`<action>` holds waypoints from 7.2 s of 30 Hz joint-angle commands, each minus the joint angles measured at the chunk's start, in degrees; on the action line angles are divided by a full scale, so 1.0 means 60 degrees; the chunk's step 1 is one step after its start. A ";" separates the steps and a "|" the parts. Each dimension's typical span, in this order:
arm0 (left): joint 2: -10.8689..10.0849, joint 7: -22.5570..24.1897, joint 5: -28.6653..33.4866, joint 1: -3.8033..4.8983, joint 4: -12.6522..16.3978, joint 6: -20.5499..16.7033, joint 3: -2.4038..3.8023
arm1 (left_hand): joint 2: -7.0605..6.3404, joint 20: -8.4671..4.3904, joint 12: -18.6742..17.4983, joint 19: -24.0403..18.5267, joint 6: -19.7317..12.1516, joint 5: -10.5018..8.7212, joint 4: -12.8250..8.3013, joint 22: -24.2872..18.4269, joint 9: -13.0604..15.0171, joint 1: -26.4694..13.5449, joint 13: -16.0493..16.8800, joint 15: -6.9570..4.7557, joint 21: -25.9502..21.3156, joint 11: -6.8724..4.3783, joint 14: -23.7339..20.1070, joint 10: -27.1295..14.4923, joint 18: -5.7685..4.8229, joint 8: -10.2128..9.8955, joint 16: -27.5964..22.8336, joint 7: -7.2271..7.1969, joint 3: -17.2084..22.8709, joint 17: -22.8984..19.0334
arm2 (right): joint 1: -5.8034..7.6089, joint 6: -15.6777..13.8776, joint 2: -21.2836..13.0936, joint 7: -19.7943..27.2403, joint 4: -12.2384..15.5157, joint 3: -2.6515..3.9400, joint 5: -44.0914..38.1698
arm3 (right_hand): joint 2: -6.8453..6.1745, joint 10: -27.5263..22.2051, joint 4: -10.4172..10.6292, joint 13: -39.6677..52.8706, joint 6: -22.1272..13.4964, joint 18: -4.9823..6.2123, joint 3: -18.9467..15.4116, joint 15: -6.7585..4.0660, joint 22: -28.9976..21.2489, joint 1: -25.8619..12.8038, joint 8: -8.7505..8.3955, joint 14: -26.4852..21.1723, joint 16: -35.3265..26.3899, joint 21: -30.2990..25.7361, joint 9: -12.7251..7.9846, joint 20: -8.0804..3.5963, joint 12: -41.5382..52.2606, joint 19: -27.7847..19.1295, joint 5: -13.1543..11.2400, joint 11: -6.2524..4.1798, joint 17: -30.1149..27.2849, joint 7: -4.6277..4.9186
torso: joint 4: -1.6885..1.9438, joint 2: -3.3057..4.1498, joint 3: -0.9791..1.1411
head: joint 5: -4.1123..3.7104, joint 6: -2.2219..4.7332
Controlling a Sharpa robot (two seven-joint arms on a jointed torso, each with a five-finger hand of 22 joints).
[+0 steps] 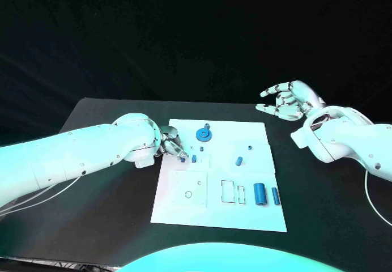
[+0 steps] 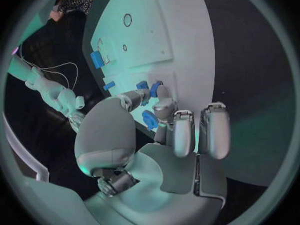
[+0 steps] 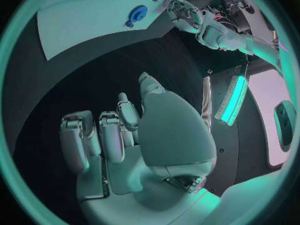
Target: Assemble the parts on the task board
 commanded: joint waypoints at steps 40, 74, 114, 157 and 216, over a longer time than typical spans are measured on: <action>0.0010 0.0045 0.0131 -0.0037 -0.0034 0.0126 -0.0026 | 0.0181 -0.0103 -0.0070 0.0021 -0.0001 0.0140 -0.0287 0.0465 0.0082 0.0655 -0.0115 -0.0098 0.0039 -0.0064 0.0920 0.0033 -0.0122 -0.0209 0.0073 0.0027 0.0540 0.2170 | -0.0004 0.0054 0.0023 0.0115 -0.0010 0.0001 -0.0055 | 0.0026 0.0035 0.0001 -0.0013 0.0061 -0.0066 0.0058 -0.0094 0.2514 -0.0116 0.0021 0.0776 -0.0023 0.0042 -0.0017 -0.0065 0.0020 0.0998 0.0053 -0.0018 0.1580 -0.0014 | 0.0001 0.0007 0.0003 | 0.0008 -0.0019; 0.0054 0.0037 0.0167 -0.0037 -0.0135 0.0154 -0.0026 | 0.0122 -0.0105 -0.0010 0.0079 0.0301 -0.0061 0.0550 0.0560 0.0247 -0.0208 -0.0004 -0.0099 0.0065 -0.0063 0.0940 0.0178 -0.0139 -0.0184 0.0105 0.0015 -0.0795 0.2250 | -0.0003 0.0033 -0.0048 0.0102 0.0050 0.0002 -0.0055 | 0.0031 0.0028 0.0002 -0.0023 0.0061 -0.0066 0.0069 -0.0094 0.2514 -0.0131 0.0020 0.0773 -0.0030 0.0042 -0.0021 -0.0065 0.0014 0.0998 0.0055 -0.0018 0.1566 -0.0014 | -0.0003 0.0004 -0.0001 | -0.0034 -0.0034; -0.0017 0.0018 0.0089 -0.0036 -0.0075 0.0253 -0.0017 | 0.0312 -0.0131 0.0003 0.0084 0.0265 0.0038 0.0472 0.0571 0.0298 0.0198 0.0034 -0.0128 0.0062 -0.0098 0.0947 0.0179 -0.0140 -0.0211 0.0116 -0.0020 -0.0856 0.2277 | -0.0004 0.0046 -0.0007 0.0106 0.0007 0.0002 -0.0057 | 0.0031 0.0028 0.0002 -0.0023 0.0061 -0.0066 0.0069 -0.0094 0.2514 -0.0131 0.0020 0.0773 -0.0030 0.0042 -0.0021 -0.0065 0.0014 0.0998 0.0055 -0.0018 0.1566 -0.0014 | -0.0005 0.0004 0.0004 | -0.0030 -0.0086; -0.0296 0.1663 0.2490 0.0022 0.0079 -0.2265 0.0375 | 0.0242 0.0466 -0.2228 -0.1782 -0.1701 0.0047 0.1274 -0.2396 0.0125 0.0224 -0.2908 0.0565 -0.1811 0.0759 0.0076 -0.2589 0.0471 -0.1088 -0.1126 0.0920 -0.2900 -0.0163 | -0.0004 0.0023 -0.0002 0.0129 -0.0022 0.0002 -0.0057 | 0.0023 0.0033 0.0005 -0.0024 0.0063 -0.0066 0.0085 -0.0095 0.2514 -0.0178 0.0018 0.0771 -0.0036 0.0042 -0.0031 -0.0066 0.0019 0.0998 0.0057 -0.0018 0.1555 -0.0014 | -0.0006 -0.0001 0.0010 | -0.0070 0.0069; 0.1350 0.4331 -0.4306 -0.0233 -0.1311 -0.2008 -0.0212 | -0.0081 0.1149 -0.5262 -0.4633 -0.1352 -0.0071 0.0515 -0.5792 -0.4114 0.4775 -0.6912 0.1328 -0.4813 0.1559 -0.3240 -0.4539 0.1179 -0.2860 -0.2562 0.1537 -0.1994 -0.5459 | -0.0004 0.0004 -0.0010 0.0237 0.0043 -0.0004 0.0018 | -0.0035 -0.1097 -0.0001 -0.1617 0.0070 0.0078 0.0233 -0.0140 0.2168 -0.0198 0.0027 0.0540 -0.0486 -0.0482 -0.0064 -0.0106 -0.1329 0.0723 0.0082 -0.0055 0.0717 -0.0044 | -0.0004 0.0014 0.0004 | -0.0201 0.0091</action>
